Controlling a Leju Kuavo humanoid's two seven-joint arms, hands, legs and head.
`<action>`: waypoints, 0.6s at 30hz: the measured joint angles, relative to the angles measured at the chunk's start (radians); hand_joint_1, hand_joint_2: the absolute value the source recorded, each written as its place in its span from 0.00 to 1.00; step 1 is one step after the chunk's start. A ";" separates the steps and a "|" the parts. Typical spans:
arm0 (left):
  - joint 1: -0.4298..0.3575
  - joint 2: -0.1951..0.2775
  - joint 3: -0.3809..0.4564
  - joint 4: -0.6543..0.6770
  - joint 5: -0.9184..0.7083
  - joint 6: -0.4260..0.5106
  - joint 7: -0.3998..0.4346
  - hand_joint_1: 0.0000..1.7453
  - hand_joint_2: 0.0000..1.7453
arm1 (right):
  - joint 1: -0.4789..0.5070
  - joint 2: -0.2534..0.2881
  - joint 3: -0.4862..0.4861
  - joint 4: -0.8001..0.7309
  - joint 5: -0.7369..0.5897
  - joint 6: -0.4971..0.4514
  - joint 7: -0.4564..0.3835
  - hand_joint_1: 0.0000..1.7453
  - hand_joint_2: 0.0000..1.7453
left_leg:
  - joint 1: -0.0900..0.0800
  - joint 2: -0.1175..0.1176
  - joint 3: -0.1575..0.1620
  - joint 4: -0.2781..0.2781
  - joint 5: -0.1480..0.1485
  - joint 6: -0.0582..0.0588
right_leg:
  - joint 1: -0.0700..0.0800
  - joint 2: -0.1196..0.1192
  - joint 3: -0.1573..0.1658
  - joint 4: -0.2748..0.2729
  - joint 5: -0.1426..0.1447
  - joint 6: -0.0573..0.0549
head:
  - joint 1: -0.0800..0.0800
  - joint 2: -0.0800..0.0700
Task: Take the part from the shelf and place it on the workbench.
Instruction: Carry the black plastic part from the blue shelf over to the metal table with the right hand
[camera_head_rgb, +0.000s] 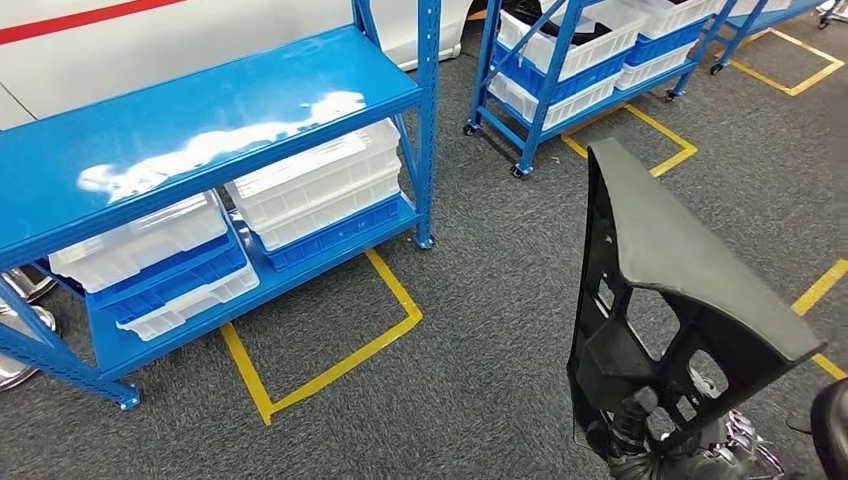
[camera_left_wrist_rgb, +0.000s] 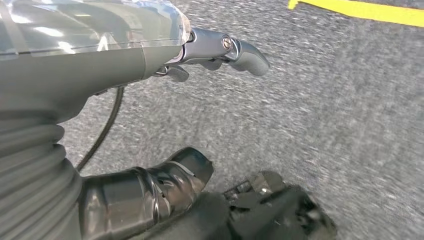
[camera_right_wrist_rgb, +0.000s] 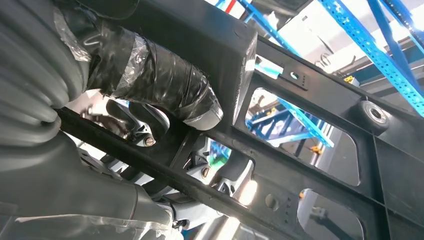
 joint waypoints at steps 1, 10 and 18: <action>0.001 0.000 0.000 0.000 -0.001 0.000 0.000 0.00 1.00 | 0.000 0.000 0.000 -0.001 0.002 0.000 0.000 1.00 1.00 | -0.001 0.014 -0.001 -0.001 0.001 0.003 | 0.000 -0.030 -0.026 0.058 -0.034 0.004 | 0.001 0.000; 0.000 -0.004 0.008 0.000 -0.002 -0.005 0.009 0.00 1.00 | 0.010 0.000 -0.001 -0.009 -0.013 0.000 0.000 1.00 1.00 | -0.014 0.115 0.008 0.004 -0.013 -0.012 | 0.011 -0.125 0.054 -0.054 0.012 -0.010 | 0.001 0.000; -0.004 -0.005 0.014 0.000 0.000 -0.006 0.012 0.00 1.00 | 0.009 0.000 -0.003 -0.015 -0.017 0.000 0.000 1.00 1.00 | -0.007 0.030 -0.092 0.241 -0.152 -0.041 | 0.005 -0.051 0.046 -0.068 0.023 -0.049 | 0.000 0.000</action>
